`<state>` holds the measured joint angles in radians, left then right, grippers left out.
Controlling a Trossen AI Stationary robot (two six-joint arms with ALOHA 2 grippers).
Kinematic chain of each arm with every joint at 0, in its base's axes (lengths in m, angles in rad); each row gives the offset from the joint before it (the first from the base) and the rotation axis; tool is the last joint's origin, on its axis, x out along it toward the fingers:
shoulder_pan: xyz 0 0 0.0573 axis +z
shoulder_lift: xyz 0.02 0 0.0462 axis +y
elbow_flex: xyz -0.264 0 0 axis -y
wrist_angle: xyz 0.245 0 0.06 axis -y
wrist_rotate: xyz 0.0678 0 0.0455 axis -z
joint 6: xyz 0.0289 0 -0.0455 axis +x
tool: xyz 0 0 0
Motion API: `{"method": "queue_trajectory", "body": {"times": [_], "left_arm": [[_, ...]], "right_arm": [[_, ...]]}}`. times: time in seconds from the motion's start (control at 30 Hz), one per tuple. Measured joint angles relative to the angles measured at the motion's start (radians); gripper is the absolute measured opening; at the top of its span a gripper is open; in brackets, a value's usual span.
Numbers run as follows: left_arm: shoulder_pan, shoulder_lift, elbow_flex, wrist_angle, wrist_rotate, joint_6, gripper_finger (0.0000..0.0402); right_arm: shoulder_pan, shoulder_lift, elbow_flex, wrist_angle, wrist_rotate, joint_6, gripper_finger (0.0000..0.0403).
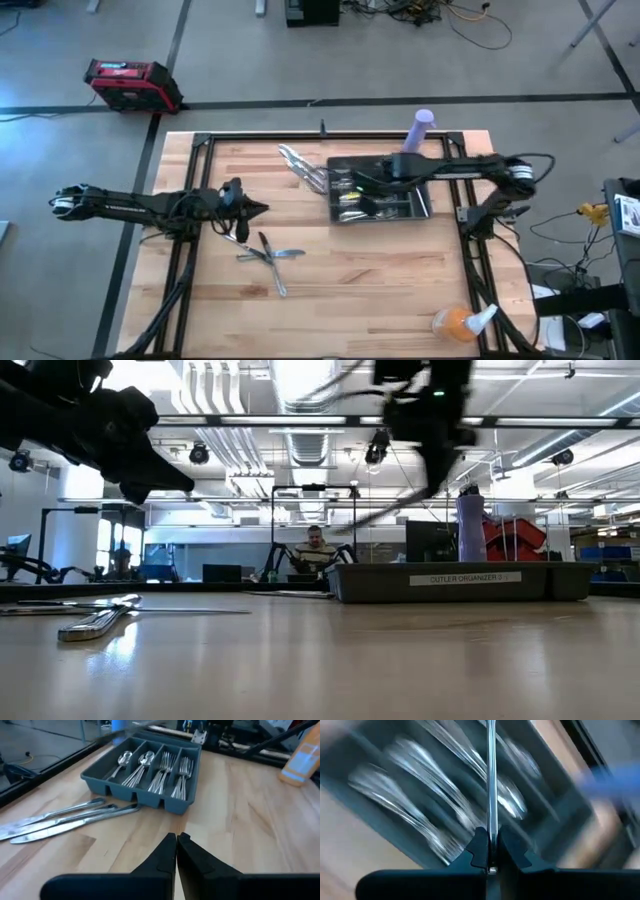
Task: Sort silverware
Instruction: Put the silver knife into the gray silverware tray
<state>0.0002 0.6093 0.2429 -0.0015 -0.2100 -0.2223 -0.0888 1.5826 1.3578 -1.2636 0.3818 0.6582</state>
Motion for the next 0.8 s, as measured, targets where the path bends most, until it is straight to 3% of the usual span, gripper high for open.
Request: {"method": "queue_trajectory", "body": {"times": [0.17,0.33,0.53,0.8], "left_arm": [[0.001,0.048,-0.001,0.007,-0.006,0.053,0.0000],[0.001,0.087,-0.001,0.050,-0.014,0.078,0.0000],[0.002,0.105,0.003,0.087,-0.016,0.111,0.0000],[0.002,0.114,0.004,0.089,-0.016,0.116,0.0000]], "right_arm": [[0.040,-0.154,-0.212,-0.068,-0.013,0.383,0.0000],[0.052,-0.245,-0.395,-0.066,-0.085,0.640,0.0000],[0.052,-0.266,-0.498,-0.011,-0.199,0.719,0.0000],[0.042,-0.236,-0.511,0.055,-0.195,0.670,0.0011]]}}
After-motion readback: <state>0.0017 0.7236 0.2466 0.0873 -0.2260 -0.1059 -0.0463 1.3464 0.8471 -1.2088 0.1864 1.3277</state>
